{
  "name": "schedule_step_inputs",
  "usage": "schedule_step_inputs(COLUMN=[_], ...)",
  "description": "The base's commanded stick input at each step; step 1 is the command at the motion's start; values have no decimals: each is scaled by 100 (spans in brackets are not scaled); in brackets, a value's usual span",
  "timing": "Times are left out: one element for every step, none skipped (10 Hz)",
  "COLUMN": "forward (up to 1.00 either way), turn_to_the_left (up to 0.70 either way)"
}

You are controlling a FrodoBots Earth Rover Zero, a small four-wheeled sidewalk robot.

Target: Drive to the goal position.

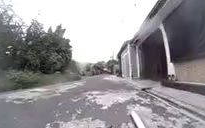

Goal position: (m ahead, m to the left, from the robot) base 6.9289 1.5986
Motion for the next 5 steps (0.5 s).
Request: schedule_step_inputs(forward=[50, 50, 50, 50, 50], turn_to_the_left=[-34, -50, -50, -50, -43])
